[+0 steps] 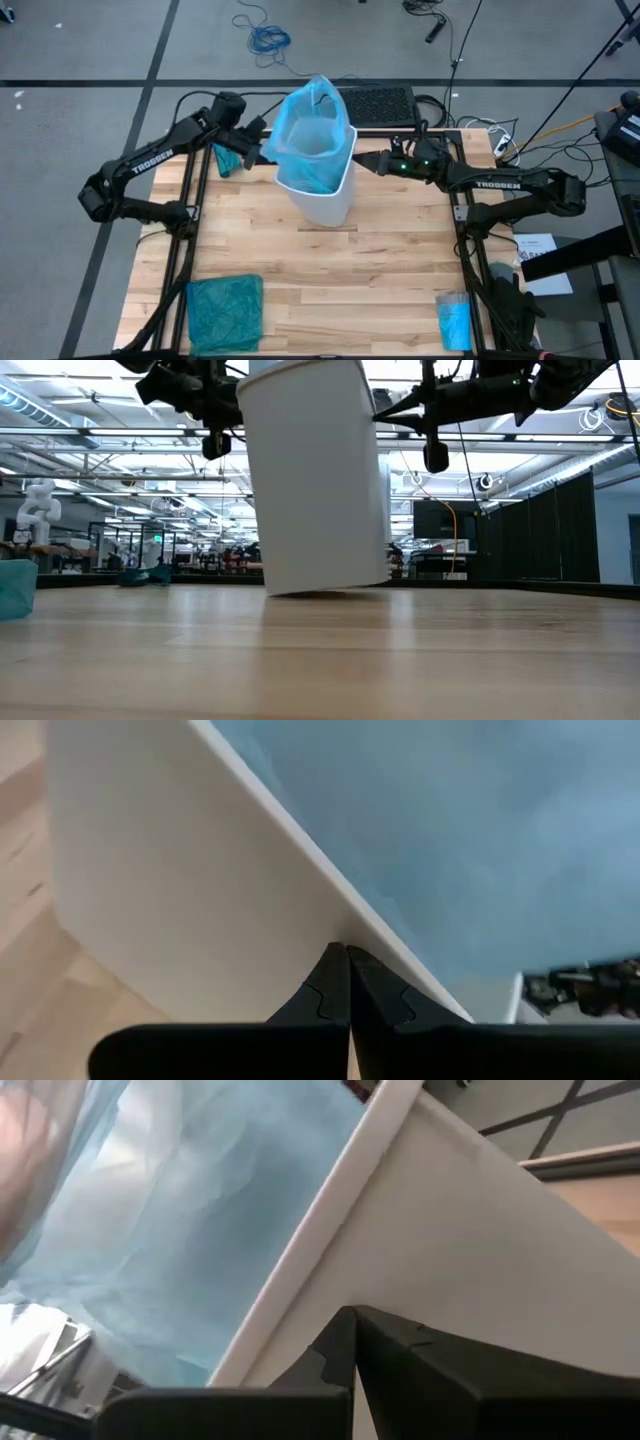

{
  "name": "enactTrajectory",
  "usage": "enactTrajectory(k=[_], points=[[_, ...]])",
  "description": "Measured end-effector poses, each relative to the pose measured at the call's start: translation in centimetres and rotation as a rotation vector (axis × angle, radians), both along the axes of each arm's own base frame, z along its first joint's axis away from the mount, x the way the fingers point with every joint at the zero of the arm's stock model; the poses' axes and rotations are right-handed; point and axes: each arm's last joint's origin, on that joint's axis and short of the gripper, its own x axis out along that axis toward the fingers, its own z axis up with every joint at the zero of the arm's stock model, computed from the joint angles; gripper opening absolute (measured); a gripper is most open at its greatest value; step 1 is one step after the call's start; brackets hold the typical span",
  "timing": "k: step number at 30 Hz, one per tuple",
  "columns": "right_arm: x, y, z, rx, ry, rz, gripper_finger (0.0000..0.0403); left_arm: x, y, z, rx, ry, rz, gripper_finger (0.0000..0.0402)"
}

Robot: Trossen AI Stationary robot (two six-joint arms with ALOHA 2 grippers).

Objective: Place trash/remove bag and relplace
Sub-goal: Remove the blue trash bag from the white trash bin

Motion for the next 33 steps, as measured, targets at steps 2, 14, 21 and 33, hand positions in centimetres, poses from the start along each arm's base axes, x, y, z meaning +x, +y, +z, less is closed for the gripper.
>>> enactTrajectory(k=[2,14,21,33], points=[[-0.1,-0.2,-0.1,0.000,0.008,-0.010,0.0000,0.3,-0.4,0.0,0.001,-0.003,-0.023,0.0000],[-1.3,-2.9,-0.2,-0.001,0.020,-0.040,0.0000,1.9,-1.8,0.3,0.102,0.009,0.007,0.0000],[-1.3,-2.9,-0.2,0.001,0.023,-0.029,0.0000,1.8,-1.8,0.1,0.093,0.037,0.019,0.0000],[-1.3,-2.8,-0.2,0.004,0.026,-0.004,0.0000,-0.7,-1.0,-0.6,0.059,0.193,0.136,0.0000]])
